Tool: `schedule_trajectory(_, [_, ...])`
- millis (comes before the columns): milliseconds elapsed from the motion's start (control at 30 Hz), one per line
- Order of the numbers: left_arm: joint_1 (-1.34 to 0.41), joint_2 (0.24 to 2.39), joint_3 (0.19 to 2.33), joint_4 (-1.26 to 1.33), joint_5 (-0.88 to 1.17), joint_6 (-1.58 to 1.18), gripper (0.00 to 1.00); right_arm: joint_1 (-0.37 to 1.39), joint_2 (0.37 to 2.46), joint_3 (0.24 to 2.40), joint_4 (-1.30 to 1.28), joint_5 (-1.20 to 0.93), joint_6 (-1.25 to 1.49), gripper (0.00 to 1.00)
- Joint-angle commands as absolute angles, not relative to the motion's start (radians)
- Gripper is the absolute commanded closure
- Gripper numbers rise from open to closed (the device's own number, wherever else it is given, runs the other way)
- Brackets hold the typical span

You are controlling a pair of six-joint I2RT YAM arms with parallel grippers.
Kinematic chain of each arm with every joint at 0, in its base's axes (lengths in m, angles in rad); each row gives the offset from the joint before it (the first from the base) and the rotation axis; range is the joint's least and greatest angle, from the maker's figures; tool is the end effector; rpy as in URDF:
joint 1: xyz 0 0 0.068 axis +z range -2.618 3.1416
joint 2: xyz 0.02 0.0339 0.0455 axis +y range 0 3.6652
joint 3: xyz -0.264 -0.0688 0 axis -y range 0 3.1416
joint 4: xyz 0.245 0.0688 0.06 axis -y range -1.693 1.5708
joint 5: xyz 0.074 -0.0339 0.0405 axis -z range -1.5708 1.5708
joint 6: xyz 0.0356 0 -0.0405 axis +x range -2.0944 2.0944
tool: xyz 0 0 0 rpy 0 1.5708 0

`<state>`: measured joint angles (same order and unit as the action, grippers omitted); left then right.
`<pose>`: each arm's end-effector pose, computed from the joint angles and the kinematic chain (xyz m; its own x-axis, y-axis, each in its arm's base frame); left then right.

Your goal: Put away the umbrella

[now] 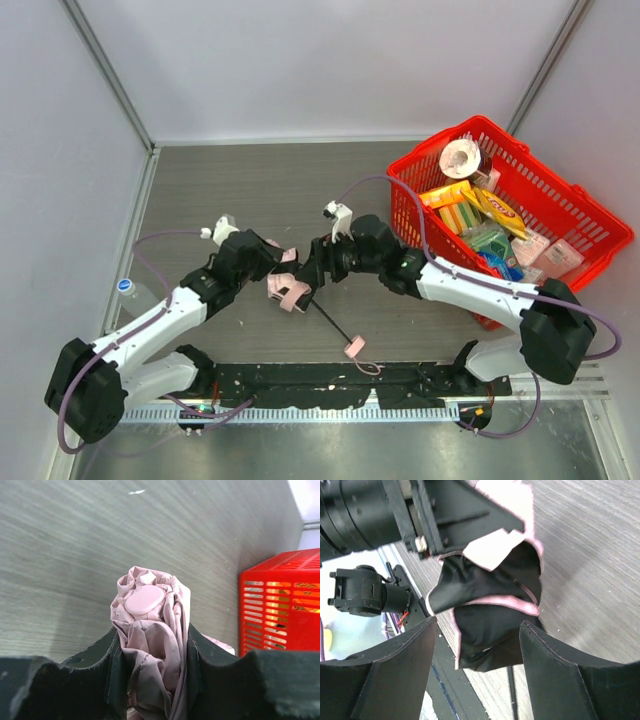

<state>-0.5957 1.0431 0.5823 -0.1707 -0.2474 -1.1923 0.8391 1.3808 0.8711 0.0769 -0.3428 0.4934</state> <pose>0.1876 -0.1167 0.2223 -0.5340 -0.7264 -0.4326 -0.3135 0.6453 -0.6966 0.1988 0.2393 0.2605 -0.6753 -0.0843 -0.7327 -0.6640 0.5021 0.5541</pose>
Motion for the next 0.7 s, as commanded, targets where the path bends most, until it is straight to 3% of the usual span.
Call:
schedule_trajectory(0, [-0.6, 1.017, 0.678, -0.083, -0.305, -1.149, 1.0, 0.937, 1.313, 0.936, -0.063, -0.125, 0.422, 0.28])
schedule_trajectory(133, [-0.6, 1.023, 0.715, -0.115, -0.304, -1.147, 1.0, 0.992, 1.299, 0.966, -0.147, 0.098, 0.379, 0.3])
schedule_trajectory(233, [-0.6, 1.017, 0.719, -0.123, -0.304, -1.143, 1.0, 1.009, 1.293, 0.989, -0.218, 0.272, 0.394, 0.39])
schedule_trajectory(333, [-0.6, 1.008, 0.713, -0.123, -0.314, -1.129, 1.0, 1.011, 1.264, 0.977, -0.216, 0.319, 0.434, 0.45])
schedule_trajectory(367, [-0.598, 1.005, 0.712, -0.121, -0.316, -1.126, 1.0, 1.011, 1.253, 0.974, -0.216, 0.331, 0.443, 0.52])
schedule_trajectory(667, [-0.598, 0.989, 0.716, -0.109, -0.344, -1.106, 1.0, 1.011, 1.224, 0.913, -0.088, 0.105, 0.541, 0.91])
